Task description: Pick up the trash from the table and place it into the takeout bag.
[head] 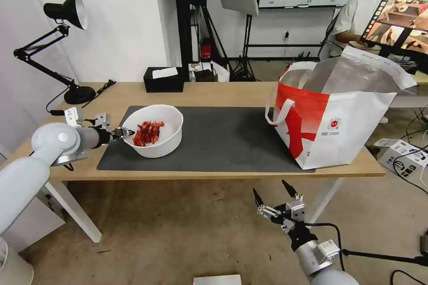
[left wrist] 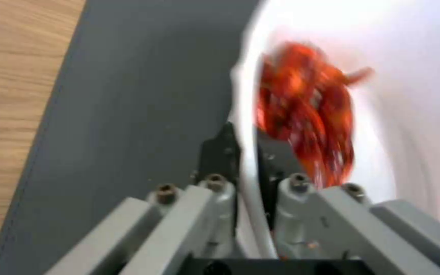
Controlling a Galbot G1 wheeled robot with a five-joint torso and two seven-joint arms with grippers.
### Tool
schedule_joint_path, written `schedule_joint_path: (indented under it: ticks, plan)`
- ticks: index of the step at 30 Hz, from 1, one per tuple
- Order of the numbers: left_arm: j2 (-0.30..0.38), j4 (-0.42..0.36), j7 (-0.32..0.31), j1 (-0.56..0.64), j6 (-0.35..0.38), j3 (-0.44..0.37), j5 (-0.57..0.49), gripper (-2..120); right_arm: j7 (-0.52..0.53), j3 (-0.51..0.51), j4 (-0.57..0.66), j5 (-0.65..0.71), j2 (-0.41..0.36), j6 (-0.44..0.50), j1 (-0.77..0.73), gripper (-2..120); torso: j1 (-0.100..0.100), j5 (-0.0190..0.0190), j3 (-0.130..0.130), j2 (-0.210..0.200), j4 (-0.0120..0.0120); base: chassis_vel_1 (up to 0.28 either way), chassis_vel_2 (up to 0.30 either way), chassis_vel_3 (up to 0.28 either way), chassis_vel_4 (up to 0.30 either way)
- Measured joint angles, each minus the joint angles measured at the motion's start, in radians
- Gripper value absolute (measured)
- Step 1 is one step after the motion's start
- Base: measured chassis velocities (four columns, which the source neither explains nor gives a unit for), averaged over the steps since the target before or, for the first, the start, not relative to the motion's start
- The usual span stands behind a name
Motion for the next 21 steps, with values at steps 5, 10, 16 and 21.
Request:
schedule_joint_path:
  ticks: [5,10,16,21]
  plan:
    - [-0.001,-0.014,-0.003,0.0,-0.004,-0.014,-0.01,0,0.0,0.0,0.0,0.0,0.0,0.0,0.0,100,0.0,0.0,0.0,0.0,0.0,0.0,0.0,0.0,0.0]
    - [-0.002,-0.043,-0.01,0.0,-0.025,-0.034,-0.023,0,0.0,0.0,0.0,0.0,0.0,0.0,0.0,100,0.0,0.0,0.0,0.0,0.0,0.0,0.0,0.0,0.0]
    - [-0.005,-0.085,-0.011,-0.001,-0.031,-0.062,-0.031,0,0.0,0.0,0.0,0.0,0.0,0.0,0.0,100,0.0,0.0,0.0,0.0,0.0001,0.0,0.0,0.0,0.0]
    - [-0.017,-0.169,-0.006,-0.049,-0.042,-0.047,-0.031,0,0.0,0.0,0.0,0.0,0.0,0.0,0.0,100,0.0,0.0001,0.0,0.0,0.0002,0.0,0.0,0.0,0.0]
